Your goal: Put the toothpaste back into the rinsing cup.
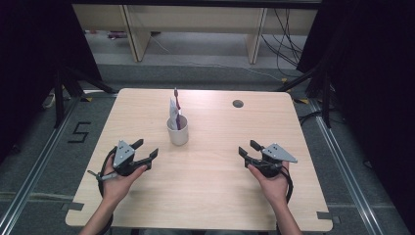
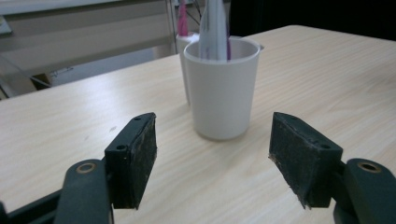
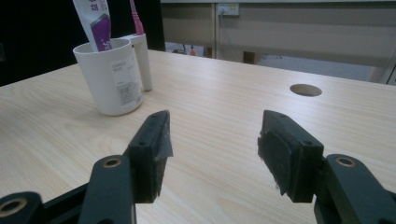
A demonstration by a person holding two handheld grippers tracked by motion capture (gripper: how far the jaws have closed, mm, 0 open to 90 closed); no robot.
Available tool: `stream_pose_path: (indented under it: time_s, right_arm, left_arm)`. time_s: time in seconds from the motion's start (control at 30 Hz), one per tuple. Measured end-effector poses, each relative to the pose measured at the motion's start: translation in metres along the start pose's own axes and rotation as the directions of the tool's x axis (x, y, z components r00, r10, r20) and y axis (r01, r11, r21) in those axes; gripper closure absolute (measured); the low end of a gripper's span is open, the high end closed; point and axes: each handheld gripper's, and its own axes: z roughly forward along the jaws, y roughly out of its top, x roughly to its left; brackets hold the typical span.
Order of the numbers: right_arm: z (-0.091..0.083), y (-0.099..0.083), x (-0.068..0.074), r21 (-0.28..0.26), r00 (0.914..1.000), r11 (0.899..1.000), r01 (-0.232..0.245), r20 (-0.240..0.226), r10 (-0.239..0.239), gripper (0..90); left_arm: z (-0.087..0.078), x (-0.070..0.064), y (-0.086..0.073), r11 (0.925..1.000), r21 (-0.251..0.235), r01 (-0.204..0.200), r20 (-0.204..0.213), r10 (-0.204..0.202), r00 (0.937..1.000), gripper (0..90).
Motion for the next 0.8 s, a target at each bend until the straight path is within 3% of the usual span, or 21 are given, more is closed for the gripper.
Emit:
stream_pose_path:
  time_s: [0.07,0.2,0.23,0.33,0.43,0.5,0.53,0.57,0.63,0.67,0.73,0.8]
  right_arm:
    - [0.001,0.000,0.001,0.008,1.0000,1.000,0.003,-0.002,-0.003,43.8]
    - [0.004,-0.002,0.002,-0.025,0.9999,1.000,0.007,0.012,-0.007,43.8]
    - [0.002,-0.001,0.001,0.006,0.9999,1.000,0.008,-0.009,-0.008,43.7]
    - [0.004,-0.002,0.002,0.002,0.9999,1.000,0.007,-0.007,-0.007,43.8]
    - [0.004,-0.003,0.007,0.025,0.9989,0.999,-0.042,-0.019,0.043,43.8]
    - [0.004,-0.004,0.007,0.019,0.9991,0.999,-0.036,-0.023,0.037,43.8]
    - [0.006,-0.004,0.004,0.010,0.9995,1.000,0.005,-0.030,-0.005,43.8]
    - [0.005,-0.005,0.008,0.022,0.9988,0.999,-0.040,-0.029,0.040,43.8]
    - [0.008,-0.005,0.006,0.023,0.9984,1.000,-0.006,-0.056,0.007,43.8]
    - [0.008,-0.006,0.004,0.010,0.9989,1.000,0.026,-0.039,-0.026,43.8]
    - [0.008,-0.006,0.006,0.023,0.9991,1.000,0.005,-0.041,-0.004,43.8]
    - [0.008,-0.007,0.006,0.016,0.9995,1.000,0.014,-0.029,-0.013,43.7]
  left_arm:
    - [-0.003,0.003,-0.008,0.9999,0.009,0.011,-0.014,-0.011,0.9998,31.5]
    - [-0.008,0.007,-0.016,0.9999,0.008,0.015,-0.026,-0.015,0.9996,31.5]
    - [-0.009,0.008,-0.019,0.9998,0.001,0.020,-0.029,-0.020,0.9994,31.5]
    - [-0.011,0.010,-0.023,0.9997,0.005,0.026,-0.040,-0.025,0.9989,31.4]
    - [-0.013,0.012,-0.029,0.9991,-0.005,0.042,-0.049,-0.042,0.9979,31.3]
    - [-0.014,0.013,-0.032,0.9992,-0.007,0.040,-0.060,-0.040,0.9974,31.2]
    - [-0.015,0.013,-0.034,0.9995,-0.004,0.032,-0.067,-0.033,0.9973,31.2]
    - [-0.015,0.013,-0.035,0.9997,-0.002,0.026,-0.072,-0.026,0.9971,31.2]
    - [-0.015,0.013,-0.039,0.9996,-0.009,0.025,-0.079,-0.026,0.9965,31.3]
    - [-0.015,0.013,-0.039,0.9996,-0.017,0.023,-0.083,-0.024,0.9962,31.5]
    - [-0.017,0.012,-0.039,0.9997,-0.018,0.016,-0.086,-0.018,0.9961,31.5]
    - [-0.017,0.013,-0.039,0.9996,-0.021,0.021,-0.082,-0.022,0.9964,30.8]
